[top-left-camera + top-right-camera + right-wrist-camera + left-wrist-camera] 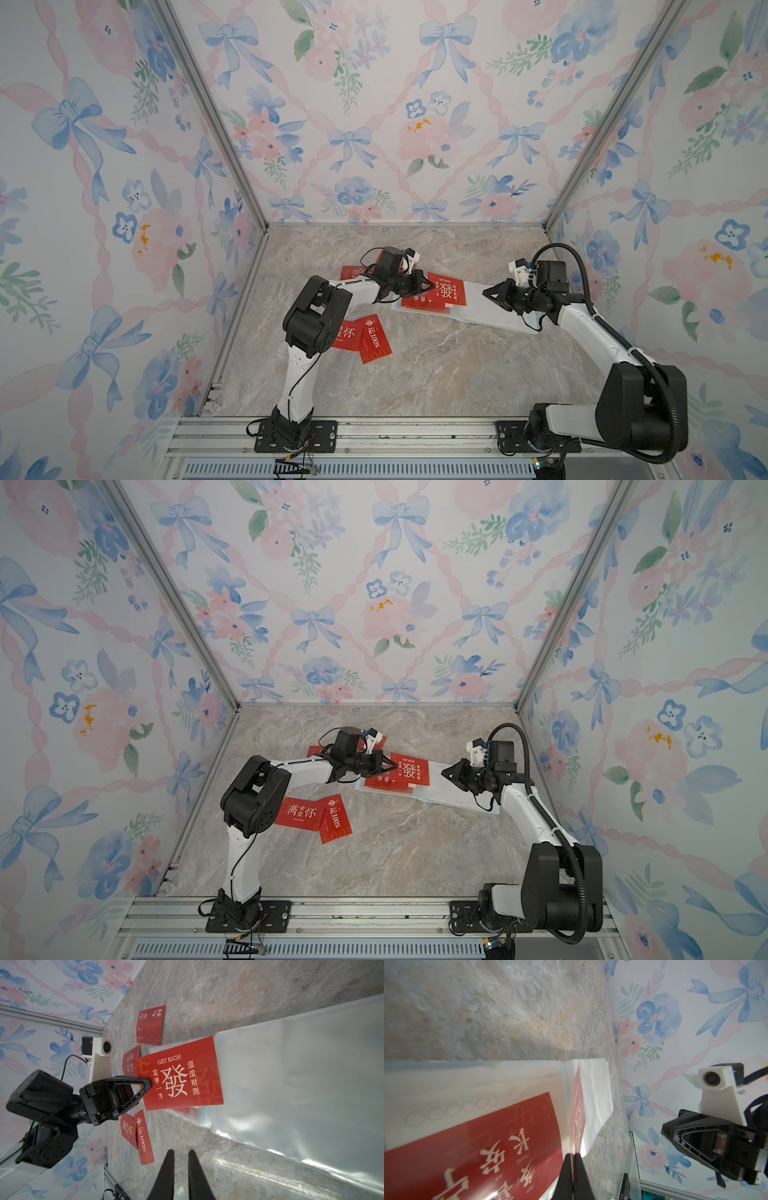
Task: Place the photos into the photo albums
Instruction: Insert the photo into the photo album.
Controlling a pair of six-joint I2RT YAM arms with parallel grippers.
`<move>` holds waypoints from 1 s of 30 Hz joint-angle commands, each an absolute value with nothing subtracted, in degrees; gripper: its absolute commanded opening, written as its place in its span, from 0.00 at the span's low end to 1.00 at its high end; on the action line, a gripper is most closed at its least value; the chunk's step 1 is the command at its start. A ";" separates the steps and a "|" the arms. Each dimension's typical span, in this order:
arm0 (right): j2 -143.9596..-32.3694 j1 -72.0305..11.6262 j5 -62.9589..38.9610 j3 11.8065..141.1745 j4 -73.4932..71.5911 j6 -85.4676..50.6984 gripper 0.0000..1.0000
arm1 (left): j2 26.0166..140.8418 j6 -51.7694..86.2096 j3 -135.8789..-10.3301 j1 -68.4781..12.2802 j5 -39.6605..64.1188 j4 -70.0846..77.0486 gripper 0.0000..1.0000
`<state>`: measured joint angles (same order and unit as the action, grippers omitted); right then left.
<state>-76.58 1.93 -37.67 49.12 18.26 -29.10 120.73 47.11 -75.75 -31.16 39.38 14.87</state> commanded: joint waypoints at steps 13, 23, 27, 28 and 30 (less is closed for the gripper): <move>-75.10 2.37 -37.62 48.58 19.21 -28.92 0.15 | 119.92 45.70 -73.36 -32.57 39.21 13.74 0.00; -76.67 2.63 -37.61 48.25 18.22 -28.60 0.15 | 120.85 46.31 -74.57 -34.00 39.24 13.22 0.00; -76.25 2.63 -37.89 48.75 18.62 -28.70 0.15 | 120.99 46.28 -74.88 -34.63 39.59 12.73 0.00; -76.18 2.57 -37.84 48.93 18.82 -28.65 0.15 | 121.13 46.23 -75.10 -34.80 39.57 12.54 0.00; -75.88 2.62 -37.71 49.01 19.19 -28.45 0.15 | 121.86 46.14 -75.66 -35.02 39.70 12.05 0.00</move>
<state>-76.12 2.22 -37.47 48.93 18.46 -29.08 120.73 46.92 -74.26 -34.57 39.24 13.47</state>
